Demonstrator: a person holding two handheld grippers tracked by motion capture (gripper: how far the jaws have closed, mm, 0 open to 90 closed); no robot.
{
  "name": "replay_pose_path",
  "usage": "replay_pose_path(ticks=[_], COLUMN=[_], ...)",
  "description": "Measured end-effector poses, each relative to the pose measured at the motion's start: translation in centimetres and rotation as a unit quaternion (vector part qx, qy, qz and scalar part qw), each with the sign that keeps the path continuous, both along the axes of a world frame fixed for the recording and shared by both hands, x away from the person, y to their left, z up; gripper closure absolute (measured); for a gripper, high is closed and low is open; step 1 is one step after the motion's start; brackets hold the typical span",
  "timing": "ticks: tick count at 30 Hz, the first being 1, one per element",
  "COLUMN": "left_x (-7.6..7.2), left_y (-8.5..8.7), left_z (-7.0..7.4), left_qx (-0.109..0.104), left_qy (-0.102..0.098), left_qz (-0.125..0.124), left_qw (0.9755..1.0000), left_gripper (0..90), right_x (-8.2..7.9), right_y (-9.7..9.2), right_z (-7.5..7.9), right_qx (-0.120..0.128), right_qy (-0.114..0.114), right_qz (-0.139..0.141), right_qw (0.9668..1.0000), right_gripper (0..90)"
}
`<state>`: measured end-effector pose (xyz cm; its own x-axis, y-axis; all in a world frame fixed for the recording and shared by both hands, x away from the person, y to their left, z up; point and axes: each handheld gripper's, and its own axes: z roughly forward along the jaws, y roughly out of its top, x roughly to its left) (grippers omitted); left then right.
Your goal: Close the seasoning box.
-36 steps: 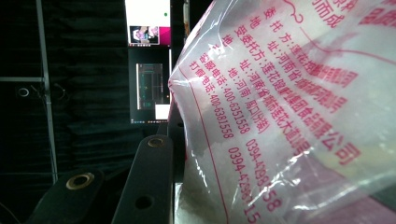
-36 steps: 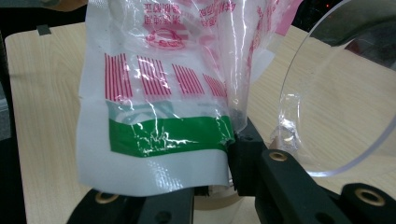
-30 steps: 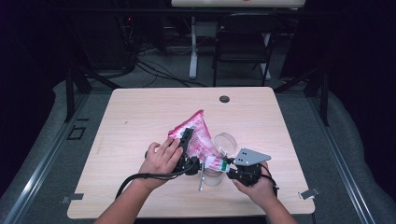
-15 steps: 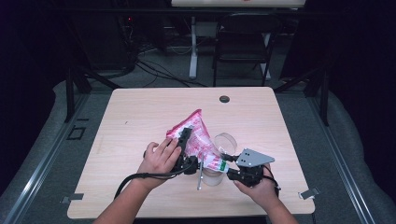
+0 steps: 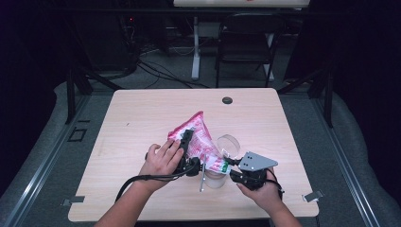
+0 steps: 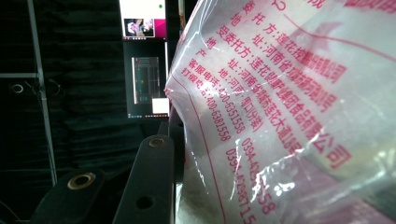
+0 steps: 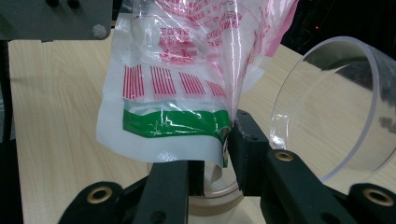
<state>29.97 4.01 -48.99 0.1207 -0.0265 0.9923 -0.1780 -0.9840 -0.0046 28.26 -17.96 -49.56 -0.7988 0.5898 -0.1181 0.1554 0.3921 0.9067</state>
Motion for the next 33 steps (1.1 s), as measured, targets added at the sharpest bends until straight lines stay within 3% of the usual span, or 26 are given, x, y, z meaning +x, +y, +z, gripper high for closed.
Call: replay_pose_path(ticks=[13,28,33], left_x=[-0.05,-0.20,-0.27], left_y=[-0.23,-0.27,-0.32], left_z=[-0.27,0.34,0.38], left_qx=[-0.004,-0.019,-0.012], left_qy=[0.004,0.000,-0.010], left_qz=[0.005,-0.003,-0.006], left_qw=[1.0000,0.9998,0.9999], left_gripper=[72.6,72.7,72.2], right_x=[-0.22,-0.21,0.00], right_y=[0.07,0.40,0.45], right_z=[0.25,0.06,-0.18], right_qx=[0.001,-0.032,-0.036], right_qy=[-0.002,-0.008,-0.003], right_qz=[0.004,0.016,0.011], right_qw=[1.0000,0.9993,0.9993], right_gripper=[88.6,90.0,90.0])
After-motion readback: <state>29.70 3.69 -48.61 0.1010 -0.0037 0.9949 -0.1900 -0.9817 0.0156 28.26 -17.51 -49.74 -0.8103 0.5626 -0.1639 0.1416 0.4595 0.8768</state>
